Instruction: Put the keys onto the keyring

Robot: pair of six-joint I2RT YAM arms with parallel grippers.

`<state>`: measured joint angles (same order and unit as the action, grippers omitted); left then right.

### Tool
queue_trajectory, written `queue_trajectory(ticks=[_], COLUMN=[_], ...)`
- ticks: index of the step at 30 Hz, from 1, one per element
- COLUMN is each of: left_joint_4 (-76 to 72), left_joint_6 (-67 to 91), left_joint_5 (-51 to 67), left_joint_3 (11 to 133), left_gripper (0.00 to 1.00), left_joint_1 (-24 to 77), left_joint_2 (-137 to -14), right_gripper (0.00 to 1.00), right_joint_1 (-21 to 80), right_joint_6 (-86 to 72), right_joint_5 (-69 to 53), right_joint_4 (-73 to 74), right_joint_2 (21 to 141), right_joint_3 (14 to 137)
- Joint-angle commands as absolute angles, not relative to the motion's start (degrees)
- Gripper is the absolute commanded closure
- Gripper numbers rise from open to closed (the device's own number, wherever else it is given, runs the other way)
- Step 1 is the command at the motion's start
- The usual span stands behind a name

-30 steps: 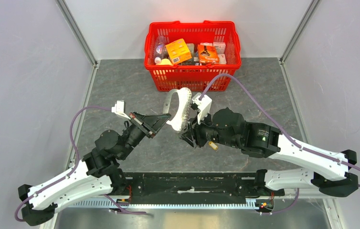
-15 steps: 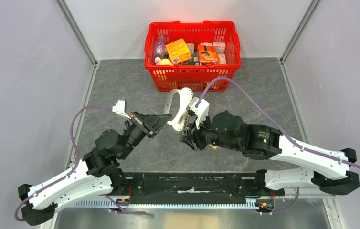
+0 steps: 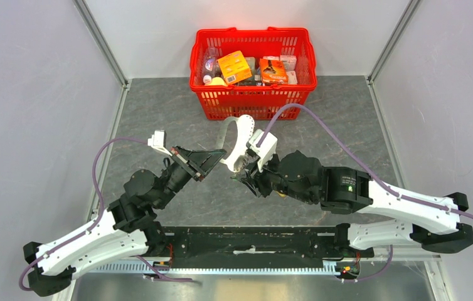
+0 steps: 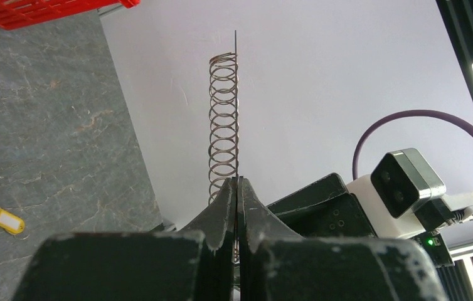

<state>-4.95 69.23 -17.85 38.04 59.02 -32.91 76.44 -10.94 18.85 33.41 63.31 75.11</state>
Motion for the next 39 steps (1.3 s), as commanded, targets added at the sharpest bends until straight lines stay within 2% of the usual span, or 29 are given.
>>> queue_trajectory(ticks=[1, 21, 30, 39], left_joint_4=[-9.1, -9.1, -9.8, -10.0], left_joint_6=[70.3, 70.3, 70.4, 70.4], left_joint_5=[-17.5, -16.5, -15.6, -15.3], left_joint_3=[41.1, 41.4, 41.6, 41.6], left_gripper=[0.98, 0.98, 0.98, 0.98], left_joint_1=[59.3, 59.3, 59.3, 59.3], left_joint_2=[-32.8, -33.2, -33.9, -34.0], right_gripper=[0.58, 0.59, 0.68, 0.68], right_joint_1=[77.8, 80.1, 80.6, 80.9], right_joint_6=[-8.7, -6.3, -5.3, -4.9], right_joint_5=[23.1, 24.1, 25.4, 25.7], right_joint_4=[27.6, 26.1, 25.4, 25.0], right_joint_2=[61.0, 60.1, 59.8, 59.7], right_joint_3=[74.1, 72.9, 73.0, 73.3])
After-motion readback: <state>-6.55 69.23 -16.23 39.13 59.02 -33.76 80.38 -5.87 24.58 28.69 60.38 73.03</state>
